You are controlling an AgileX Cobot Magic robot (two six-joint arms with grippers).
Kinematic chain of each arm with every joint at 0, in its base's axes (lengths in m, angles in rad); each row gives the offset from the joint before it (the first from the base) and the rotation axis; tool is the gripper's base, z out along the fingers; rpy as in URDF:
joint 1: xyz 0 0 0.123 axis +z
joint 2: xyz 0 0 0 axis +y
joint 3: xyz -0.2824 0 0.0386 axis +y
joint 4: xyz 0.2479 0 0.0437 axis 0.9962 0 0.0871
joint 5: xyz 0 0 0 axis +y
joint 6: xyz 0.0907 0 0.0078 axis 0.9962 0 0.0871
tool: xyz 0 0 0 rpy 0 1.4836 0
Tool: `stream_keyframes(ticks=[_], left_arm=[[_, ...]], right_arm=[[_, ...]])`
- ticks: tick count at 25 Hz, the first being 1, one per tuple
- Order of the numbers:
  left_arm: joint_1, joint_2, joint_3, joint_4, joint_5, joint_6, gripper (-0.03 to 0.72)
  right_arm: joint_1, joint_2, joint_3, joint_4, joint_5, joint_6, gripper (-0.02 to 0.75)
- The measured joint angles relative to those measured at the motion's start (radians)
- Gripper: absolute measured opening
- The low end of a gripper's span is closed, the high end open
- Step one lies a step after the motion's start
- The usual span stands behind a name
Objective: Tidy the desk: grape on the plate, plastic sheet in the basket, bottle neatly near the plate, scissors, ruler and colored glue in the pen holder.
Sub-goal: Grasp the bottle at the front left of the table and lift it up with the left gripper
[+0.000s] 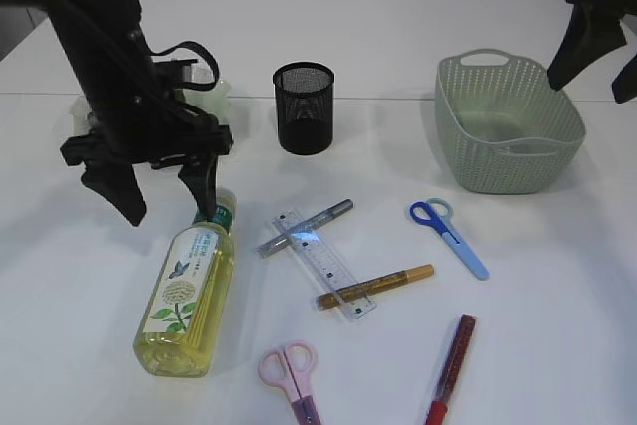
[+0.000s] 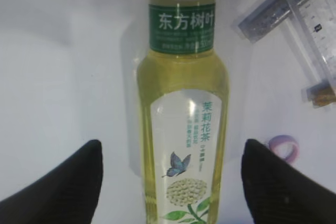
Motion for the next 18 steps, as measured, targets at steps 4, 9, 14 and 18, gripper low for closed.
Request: stream_keyframes(ticks=[4, 9, 14, 18], left_arm=[[-0.016, 0.042, 0.000, -0.025, -0.004, 0.000, 0.595], [-0.034, 0.076, 0.000, -0.029, -0.028, -0.002, 0.595], [-0.034, 0.084, 0.000, -0.029, -0.055, -0.005, 0.594], [-0.034, 0.108, 0.000, -0.029, -0.056, -0.005, 0.594]], right_arm=[[0.000, 0.000, 0.000, 0.000, 0.000, 0.000, 0.524], [0.000, 0.000, 0.000, 0.002, 0.000, 0.000, 0.524], [0.000, 0.000, 0.000, 0.002, 0.000, 0.000, 0.524], [0.000, 0.000, 0.000, 0.002, 0.000, 0.000, 0.524]])
